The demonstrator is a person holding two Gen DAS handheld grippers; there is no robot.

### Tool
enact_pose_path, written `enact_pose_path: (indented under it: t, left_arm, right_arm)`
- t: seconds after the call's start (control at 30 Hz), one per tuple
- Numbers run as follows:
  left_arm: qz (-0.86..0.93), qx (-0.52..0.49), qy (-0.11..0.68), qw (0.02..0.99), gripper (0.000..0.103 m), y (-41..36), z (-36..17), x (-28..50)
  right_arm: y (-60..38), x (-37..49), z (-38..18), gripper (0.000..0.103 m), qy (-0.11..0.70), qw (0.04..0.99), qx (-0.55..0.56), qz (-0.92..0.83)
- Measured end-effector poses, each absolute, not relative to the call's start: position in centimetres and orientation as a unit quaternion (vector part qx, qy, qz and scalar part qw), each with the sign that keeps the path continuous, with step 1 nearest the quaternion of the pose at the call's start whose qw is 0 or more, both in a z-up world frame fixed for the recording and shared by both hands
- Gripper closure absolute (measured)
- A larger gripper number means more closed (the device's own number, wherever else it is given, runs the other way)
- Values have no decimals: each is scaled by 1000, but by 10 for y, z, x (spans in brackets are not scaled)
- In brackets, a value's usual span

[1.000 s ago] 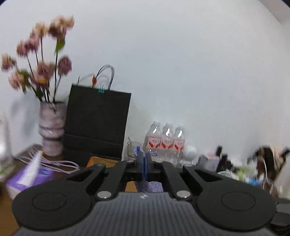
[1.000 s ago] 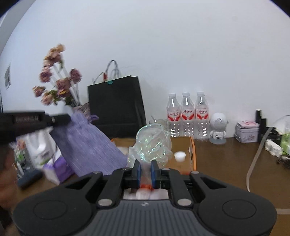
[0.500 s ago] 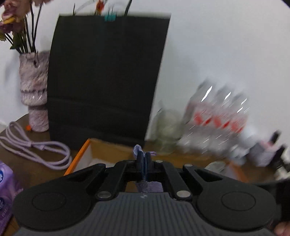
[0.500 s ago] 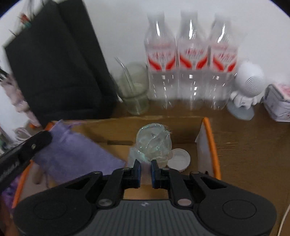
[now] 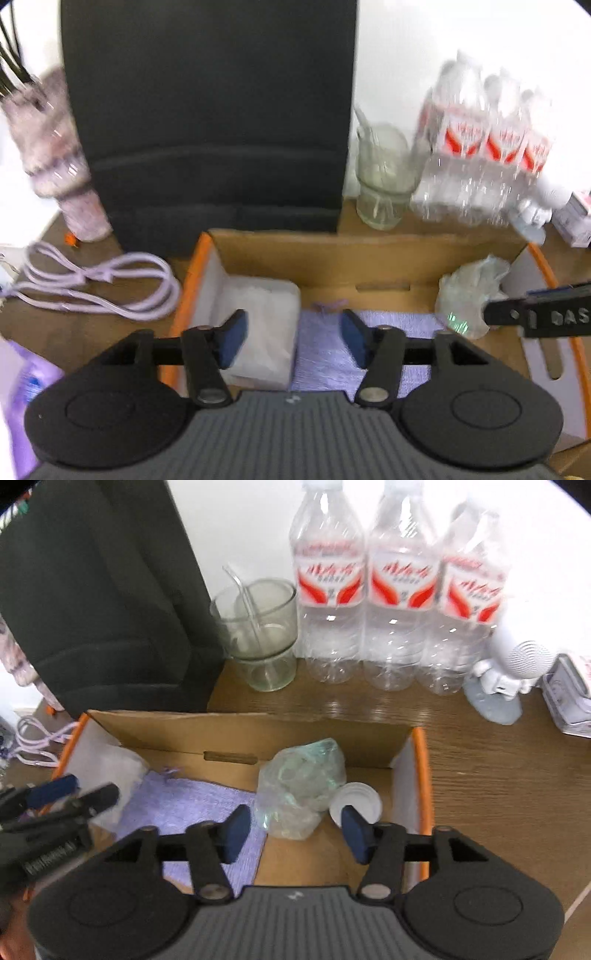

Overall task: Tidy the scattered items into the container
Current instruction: 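Carry the purple bag and clear bag into the cardboard box and release, then withdraw both tools from the cardboard box toward the remaining items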

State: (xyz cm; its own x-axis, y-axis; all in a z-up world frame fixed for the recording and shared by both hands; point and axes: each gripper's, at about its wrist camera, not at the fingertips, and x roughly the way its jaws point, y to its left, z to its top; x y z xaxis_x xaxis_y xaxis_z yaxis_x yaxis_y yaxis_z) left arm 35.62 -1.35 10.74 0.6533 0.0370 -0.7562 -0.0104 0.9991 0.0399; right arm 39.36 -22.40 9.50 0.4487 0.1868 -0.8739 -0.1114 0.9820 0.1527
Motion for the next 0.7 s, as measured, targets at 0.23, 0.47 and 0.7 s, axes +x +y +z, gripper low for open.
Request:
enact_pose_path:
  t: [0.23, 0.47, 0.7]
  left_arm:
    - [7, -8, 491, 871, 0, 9, 156, 329]
    - [18, -8, 470, 882, 0, 17, 177, 275]
    - [20, -11, 249, 968, 0, 18, 179, 190]
  right_arm:
    - [-234, 351, 155, 20, 527, 844, 48, 83]
    - [-218, 293, 187, 17, 494, 864, 16, 91]
    - [-210, 211, 173, 15, 250, 964, -33, 82]
